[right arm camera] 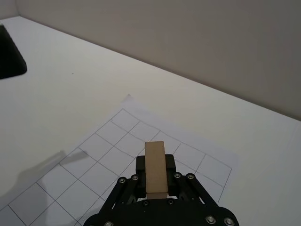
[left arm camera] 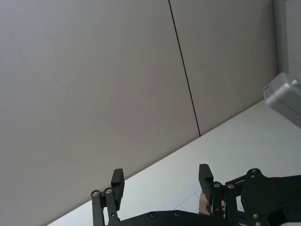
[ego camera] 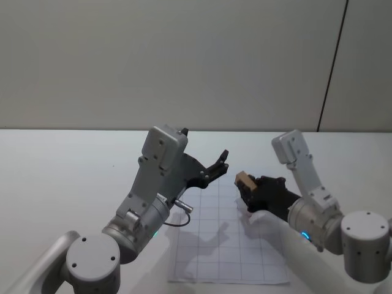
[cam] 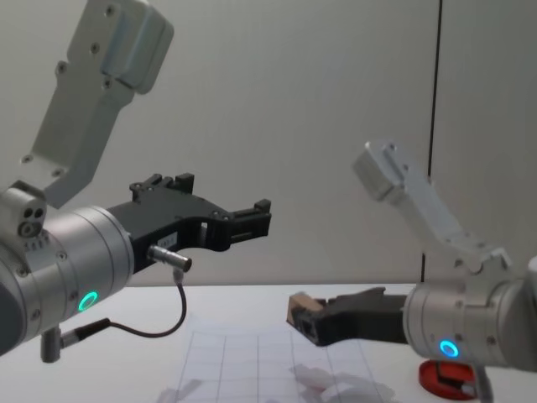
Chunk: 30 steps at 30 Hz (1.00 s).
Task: Use the one hand to pick up the stamp and affix it onto the A4 paper.
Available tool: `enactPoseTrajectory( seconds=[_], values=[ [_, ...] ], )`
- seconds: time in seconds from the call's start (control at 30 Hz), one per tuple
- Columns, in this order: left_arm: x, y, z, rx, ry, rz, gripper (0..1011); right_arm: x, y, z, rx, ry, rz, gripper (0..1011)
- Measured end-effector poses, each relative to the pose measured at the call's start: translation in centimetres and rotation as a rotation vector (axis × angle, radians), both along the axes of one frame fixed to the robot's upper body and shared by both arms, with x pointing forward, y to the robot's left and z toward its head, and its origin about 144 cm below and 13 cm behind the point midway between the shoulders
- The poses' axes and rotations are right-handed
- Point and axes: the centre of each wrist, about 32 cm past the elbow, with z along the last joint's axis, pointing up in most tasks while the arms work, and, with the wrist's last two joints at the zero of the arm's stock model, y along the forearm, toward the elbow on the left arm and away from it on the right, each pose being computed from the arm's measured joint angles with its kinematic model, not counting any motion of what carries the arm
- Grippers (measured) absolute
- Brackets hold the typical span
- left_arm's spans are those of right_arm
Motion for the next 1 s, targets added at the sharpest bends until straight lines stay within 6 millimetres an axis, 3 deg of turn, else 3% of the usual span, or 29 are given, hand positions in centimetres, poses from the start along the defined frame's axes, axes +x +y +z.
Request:
enactPoseTrajectory(
  seconds=[0.47, 1.0],
  values=[
    [0.0, 0.0, 0.0, 0.0, 0.0, 0.0, 1002, -0.7, -1.1, 1.7, -0.013, -0.022, -0.095, 221],
    [0.0, 0.0, 0.0, 0.0, 0.0, 0.0, 1002, -2.4, -3.1, 1.9, -0.074, 0.0, -0.202, 221]
  ],
)
